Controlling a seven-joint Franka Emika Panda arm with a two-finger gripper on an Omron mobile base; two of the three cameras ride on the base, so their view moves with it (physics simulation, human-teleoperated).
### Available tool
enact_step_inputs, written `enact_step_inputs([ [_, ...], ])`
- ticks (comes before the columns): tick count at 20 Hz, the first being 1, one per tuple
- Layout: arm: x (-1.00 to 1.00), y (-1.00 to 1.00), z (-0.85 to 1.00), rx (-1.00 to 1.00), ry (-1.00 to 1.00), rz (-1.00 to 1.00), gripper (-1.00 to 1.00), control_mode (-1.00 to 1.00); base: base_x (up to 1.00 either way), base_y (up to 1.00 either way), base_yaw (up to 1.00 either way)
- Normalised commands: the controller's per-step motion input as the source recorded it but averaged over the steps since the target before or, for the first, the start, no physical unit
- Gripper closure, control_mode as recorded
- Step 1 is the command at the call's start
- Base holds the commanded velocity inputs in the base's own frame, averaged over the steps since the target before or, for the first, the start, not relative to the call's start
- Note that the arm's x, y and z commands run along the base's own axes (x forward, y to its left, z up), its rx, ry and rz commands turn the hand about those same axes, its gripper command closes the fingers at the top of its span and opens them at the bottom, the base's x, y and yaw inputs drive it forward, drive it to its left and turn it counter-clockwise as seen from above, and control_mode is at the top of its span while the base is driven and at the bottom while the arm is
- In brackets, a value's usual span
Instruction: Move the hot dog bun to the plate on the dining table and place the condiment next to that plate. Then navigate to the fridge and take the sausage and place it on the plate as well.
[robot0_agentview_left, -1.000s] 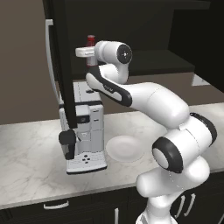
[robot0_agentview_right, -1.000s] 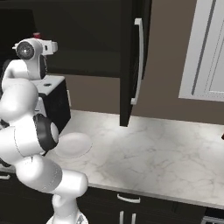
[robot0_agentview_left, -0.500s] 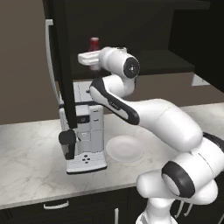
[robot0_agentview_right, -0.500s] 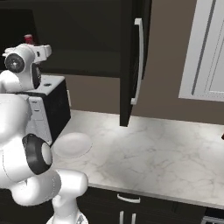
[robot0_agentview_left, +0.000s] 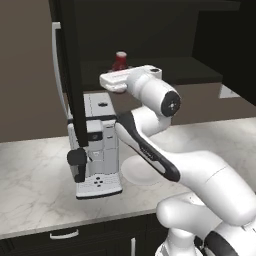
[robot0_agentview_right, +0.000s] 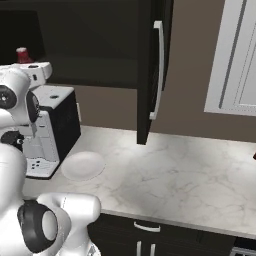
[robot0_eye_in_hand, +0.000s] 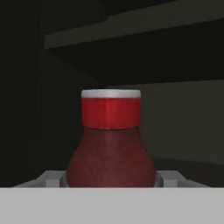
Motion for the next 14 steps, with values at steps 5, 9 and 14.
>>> enact_step_inputs([
  [5, -0.8, -0.27, 0.16, 0.08, 0.0, 0.0, 1.0, -1.0, 0.0, 0.0, 0.0],
  [9, -0.79, -0.28, 0.27, 0.04, 0.0, 0.0, 1.0, -1.0, 0.0, 0.0, 0.0],
  [14, -0.71, -0.23, 0.25, 0.05, 0.01, 0.0, 1.0, -1.0, 0.0, 0.0, 0.0],
])
